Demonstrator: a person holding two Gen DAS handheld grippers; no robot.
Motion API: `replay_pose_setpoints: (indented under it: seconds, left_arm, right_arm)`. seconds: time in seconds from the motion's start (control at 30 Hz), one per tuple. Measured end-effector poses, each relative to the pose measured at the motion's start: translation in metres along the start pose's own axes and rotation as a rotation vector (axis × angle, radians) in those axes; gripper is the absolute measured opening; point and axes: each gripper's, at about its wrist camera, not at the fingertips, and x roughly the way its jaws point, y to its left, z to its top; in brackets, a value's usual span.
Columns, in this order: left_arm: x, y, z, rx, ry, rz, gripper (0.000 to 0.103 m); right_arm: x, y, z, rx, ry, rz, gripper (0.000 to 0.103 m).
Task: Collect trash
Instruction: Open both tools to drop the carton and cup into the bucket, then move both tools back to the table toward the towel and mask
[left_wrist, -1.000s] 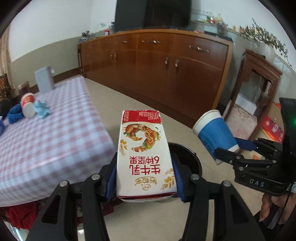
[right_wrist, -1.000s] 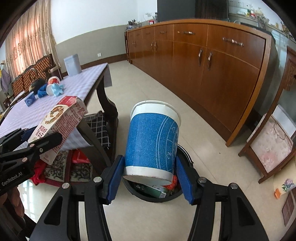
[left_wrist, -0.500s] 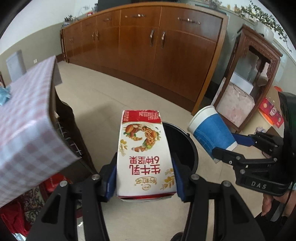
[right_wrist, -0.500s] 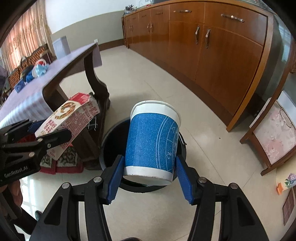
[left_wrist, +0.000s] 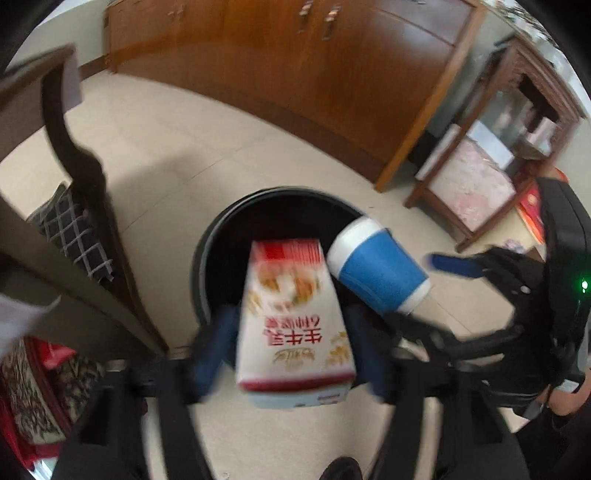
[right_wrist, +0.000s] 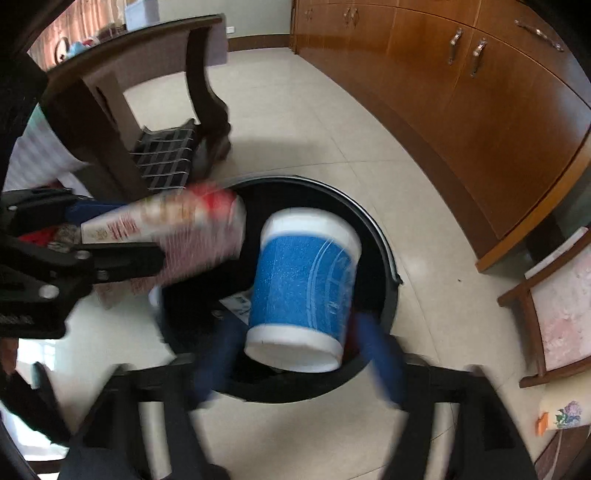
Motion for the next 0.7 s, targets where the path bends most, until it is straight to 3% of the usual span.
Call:
replay_pose_setpoints:
  seconds: [0.03,0.13,0.33,0.7]
  left_arm:
    - [0.000,0.003,-0.002,-0.010,-0.007,0.026,0.088]
    - [-0.004,0.010,-0.007,-0.035,-0.016,0.073,0.099]
    - [-0.014,0.001,-0.013,-0.012,-0.061,0.126,0.101]
    - [-0.029,0.002,-0.021,-0.009,-0.065,0.155,0.102]
  right_arm:
    - [0.002,-0.001,-0.001,0.001,0.012,-0.016,0.103]
    - [0.003,-0.008,-0.008,0.026,0.030,-0.049,0.103]
    - [-0.002,-0.016,-0.012,0.097,0.035,-0.060,0.103]
    - [-0.019,-0.010,-0.010,0.124,0.006,-0.054,0.103]
